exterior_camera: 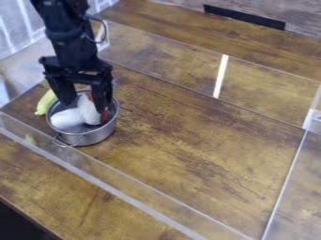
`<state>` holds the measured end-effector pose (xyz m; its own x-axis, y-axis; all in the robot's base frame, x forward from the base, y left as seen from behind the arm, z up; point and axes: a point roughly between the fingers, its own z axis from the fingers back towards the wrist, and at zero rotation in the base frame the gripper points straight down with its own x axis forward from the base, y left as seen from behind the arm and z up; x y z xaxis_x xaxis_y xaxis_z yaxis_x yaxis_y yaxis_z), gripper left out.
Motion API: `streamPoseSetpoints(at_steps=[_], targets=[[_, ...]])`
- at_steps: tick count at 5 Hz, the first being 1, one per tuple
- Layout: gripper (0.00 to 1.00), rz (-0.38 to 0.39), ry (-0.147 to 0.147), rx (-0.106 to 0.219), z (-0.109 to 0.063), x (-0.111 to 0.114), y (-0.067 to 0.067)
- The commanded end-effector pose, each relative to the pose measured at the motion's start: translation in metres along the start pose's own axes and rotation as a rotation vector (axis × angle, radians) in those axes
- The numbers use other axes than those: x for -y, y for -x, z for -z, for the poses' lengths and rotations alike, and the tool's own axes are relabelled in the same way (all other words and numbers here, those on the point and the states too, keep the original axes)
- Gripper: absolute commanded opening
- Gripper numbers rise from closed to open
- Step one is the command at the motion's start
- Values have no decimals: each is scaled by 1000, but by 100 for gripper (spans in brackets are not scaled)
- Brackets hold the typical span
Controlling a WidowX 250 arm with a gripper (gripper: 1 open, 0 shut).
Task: Remove the mushroom from the silver pot and put it on the table
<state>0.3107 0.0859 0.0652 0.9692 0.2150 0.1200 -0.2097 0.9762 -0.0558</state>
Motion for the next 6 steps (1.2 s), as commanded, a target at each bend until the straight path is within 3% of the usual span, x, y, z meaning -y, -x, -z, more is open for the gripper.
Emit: streamPoseSetpoints(at_steps=[1,2,3,4,5,6], targets=[[100,-38,2,44,-3,-7,-12],[100,-50,4,45,0,-11,-18],[0,-59,4,41,3,-13,-19],[0,-71,16,43,-3,-15,-21],[100,-75,38,42,-6,-16,-21],[100,-76,55,37,-9,-15,-20]])
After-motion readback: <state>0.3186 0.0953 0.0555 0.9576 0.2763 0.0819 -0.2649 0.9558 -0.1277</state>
